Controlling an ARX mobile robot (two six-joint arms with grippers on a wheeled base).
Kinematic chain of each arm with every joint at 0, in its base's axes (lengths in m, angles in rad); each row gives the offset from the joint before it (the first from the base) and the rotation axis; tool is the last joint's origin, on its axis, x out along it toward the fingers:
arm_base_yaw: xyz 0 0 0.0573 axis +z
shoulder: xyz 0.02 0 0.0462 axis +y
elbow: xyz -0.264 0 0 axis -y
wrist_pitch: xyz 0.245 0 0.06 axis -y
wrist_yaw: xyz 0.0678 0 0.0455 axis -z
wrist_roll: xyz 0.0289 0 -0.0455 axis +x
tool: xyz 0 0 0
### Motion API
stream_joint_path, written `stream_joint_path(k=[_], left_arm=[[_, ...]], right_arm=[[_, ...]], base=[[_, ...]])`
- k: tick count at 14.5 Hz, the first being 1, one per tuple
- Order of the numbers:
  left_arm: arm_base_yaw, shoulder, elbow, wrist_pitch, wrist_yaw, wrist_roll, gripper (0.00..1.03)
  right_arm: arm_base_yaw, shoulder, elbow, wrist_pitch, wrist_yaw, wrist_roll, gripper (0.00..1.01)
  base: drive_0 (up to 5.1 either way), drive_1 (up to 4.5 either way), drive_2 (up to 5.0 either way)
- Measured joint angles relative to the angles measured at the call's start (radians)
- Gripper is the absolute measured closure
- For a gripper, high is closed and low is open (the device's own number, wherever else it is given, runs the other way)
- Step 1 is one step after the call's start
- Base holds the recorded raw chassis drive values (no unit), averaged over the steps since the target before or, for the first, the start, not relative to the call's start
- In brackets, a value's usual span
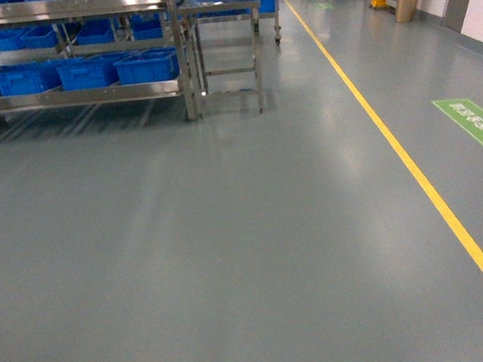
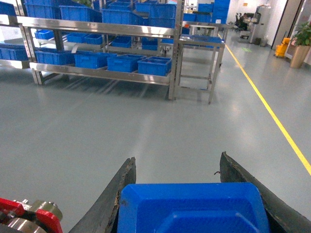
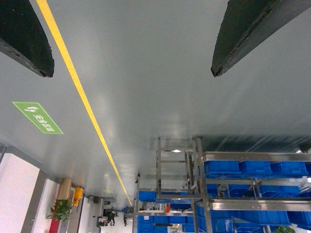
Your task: Pick blue part to blue bin on bottom shelf
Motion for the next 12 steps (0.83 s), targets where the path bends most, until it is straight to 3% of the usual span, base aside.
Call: stream_joint_path(k=[12], left_arm=[[0.0,0.002,0.0,-0.003,0.0,0.0,0.59]], right_arm=[[0.0,0.0,0.0,0.0,0.0,0.0,0.03]], base=[[-0.1,4.13,-4.2]])
